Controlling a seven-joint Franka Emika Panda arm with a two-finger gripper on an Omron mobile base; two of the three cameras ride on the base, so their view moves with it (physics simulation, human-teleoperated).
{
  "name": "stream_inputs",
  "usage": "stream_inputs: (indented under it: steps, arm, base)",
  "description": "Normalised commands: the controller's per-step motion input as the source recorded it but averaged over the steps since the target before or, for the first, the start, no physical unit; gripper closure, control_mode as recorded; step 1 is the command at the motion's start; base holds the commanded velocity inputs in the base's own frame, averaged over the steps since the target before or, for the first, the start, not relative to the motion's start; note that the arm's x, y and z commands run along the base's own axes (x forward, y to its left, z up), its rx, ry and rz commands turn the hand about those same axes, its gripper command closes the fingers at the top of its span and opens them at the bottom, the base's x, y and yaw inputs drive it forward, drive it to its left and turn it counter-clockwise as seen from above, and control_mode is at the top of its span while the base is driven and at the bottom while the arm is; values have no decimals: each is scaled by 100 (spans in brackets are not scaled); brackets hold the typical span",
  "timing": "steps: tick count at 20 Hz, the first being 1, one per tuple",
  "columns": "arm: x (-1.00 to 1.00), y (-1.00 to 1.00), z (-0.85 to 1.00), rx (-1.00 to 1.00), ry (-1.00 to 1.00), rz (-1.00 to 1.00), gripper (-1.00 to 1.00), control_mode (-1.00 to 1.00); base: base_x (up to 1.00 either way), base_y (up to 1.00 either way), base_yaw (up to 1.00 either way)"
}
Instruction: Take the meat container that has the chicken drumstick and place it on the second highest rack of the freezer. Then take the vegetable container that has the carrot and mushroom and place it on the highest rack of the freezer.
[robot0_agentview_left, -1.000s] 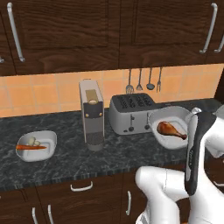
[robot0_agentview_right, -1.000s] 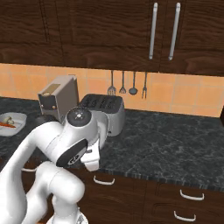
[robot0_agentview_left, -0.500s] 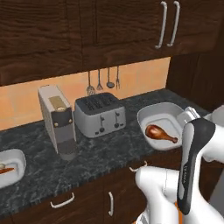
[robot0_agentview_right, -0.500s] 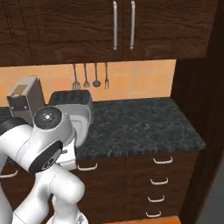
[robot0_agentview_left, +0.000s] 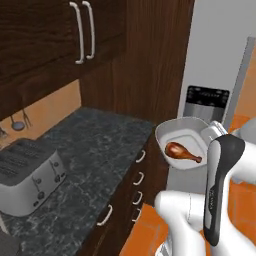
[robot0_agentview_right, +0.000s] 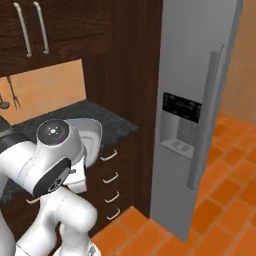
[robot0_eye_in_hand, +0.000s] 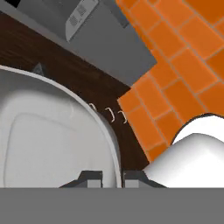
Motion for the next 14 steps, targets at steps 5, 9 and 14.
stream_inputs:
  steps: [5,9,14]
  arm:
    - [0,0,0,0,0,0,100,100]
    - [0,0,0,0,0,0,100,100]
    - [0,0,0,0,0,0,100,100]
  base:
    - [7,-81,-79]
    - [15,-100,-63]
    - [86,-91,-28]
